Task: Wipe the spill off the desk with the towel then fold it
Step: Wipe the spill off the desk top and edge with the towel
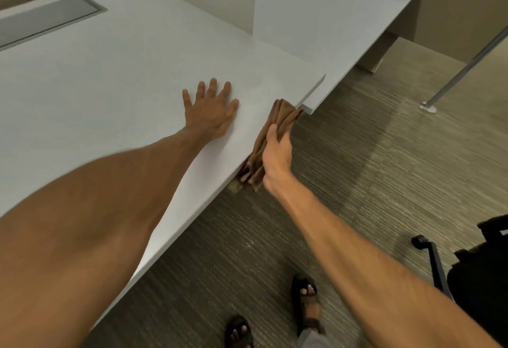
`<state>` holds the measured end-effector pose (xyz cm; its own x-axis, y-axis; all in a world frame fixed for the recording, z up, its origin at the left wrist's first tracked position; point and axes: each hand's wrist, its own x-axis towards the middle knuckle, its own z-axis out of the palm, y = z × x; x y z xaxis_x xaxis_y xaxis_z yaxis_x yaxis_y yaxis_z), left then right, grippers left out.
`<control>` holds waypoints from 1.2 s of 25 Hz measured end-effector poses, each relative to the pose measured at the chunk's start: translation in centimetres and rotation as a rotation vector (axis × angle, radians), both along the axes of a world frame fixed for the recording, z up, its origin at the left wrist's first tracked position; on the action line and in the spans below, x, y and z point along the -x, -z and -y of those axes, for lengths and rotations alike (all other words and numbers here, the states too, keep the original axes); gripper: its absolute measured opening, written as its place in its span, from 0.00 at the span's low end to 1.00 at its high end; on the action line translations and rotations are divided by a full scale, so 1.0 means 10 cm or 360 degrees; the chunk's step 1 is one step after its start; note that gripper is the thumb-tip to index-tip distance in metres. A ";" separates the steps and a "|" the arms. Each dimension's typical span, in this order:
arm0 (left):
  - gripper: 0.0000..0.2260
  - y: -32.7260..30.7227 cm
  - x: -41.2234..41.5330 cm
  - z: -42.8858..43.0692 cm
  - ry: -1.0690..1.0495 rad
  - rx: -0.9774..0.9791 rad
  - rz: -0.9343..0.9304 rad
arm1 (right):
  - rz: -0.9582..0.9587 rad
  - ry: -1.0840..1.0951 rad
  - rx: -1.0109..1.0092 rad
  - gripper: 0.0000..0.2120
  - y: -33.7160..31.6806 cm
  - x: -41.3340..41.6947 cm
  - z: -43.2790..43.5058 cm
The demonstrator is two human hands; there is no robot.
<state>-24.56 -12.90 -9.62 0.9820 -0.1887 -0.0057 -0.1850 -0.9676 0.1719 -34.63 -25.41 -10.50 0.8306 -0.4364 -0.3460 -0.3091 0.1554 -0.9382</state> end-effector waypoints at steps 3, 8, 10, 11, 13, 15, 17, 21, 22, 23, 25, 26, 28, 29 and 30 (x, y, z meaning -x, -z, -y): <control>0.26 0.01 0.01 -0.01 -0.0009 0.0008 -0.0019 | 0.0003 -0.0038 0.0135 0.26 -0.02 0.02 0.00; 0.27 0.00 0.03 0.00 -0.0016 0.0018 0.0009 | 0.0221 -0.0401 0.0969 0.27 0.10 0.22 -0.18; 0.27 0.01 0.03 0.00 -0.0023 0.0015 0.0013 | 0.0145 -0.0465 0.1163 0.26 0.08 0.01 -0.07; 0.27 0.01 0.03 -0.01 -0.0024 0.0011 0.0017 | 0.0113 -0.0456 0.1178 0.26 0.05 -0.11 -0.01; 0.27 0.03 0.03 0.00 -0.0024 -0.0004 0.0033 | 0.0070 -0.0355 0.1087 0.26 -0.05 -0.36 0.12; 0.26 0.03 0.03 0.00 -0.0026 -0.0004 0.0042 | 0.0072 -0.0249 0.1006 0.26 -0.10 -0.46 0.14; 0.26 0.03 0.05 0.00 -0.0036 0.0007 0.0033 | 0.0165 -0.0182 0.0817 0.27 -0.05 -0.29 0.03; 0.26 0.03 0.06 0.01 -0.0037 0.0016 0.0051 | 0.0383 -0.0165 0.0354 0.30 0.14 0.16 -0.23; 0.26 0.03 0.06 0.01 -0.0041 0.0008 0.0064 | 0.0365 -0.0120 0.0269 0.29 0.12 0.10 -0.22; 0.26 0.04 0.05 0.00 -0.0045 -0.0005 0.0077 | 0.0324 -0.0072 0.0225 0.28 0.08 0.02 -0.19; 0.26 0.05 0.01 0.00 -0.0046 -0.0013 0.0078 | 0.0259 -0.0034 0.0300 0.28 0.04 -0.12 -0.10; 0.26 0.05 0.01 0.00 -0.0046 -0.0016 0.0076 | 0.0233 -0.0036 0.0350 0.28 0.03 -0.18 -0.04; 0.26 0.05 0.02 0.00 -0.0045 -0.0016 0.0087 | 0.0189 -0.0001 0.0352 0.29 -0.03 -0.40 0.17; 0.26 0.05 0.03 0.00 -0.0042 -0.0010 0.0088 | 0.0162 0.0029 0.0284 0.29 -0.10 -0.55 0.30; 0.26 0.04 0.04 -0.01 -0.0036 0.0001 0.0078 | 0.0123 0.0056 0.0214 0.30 -0.18 -0.70 0.44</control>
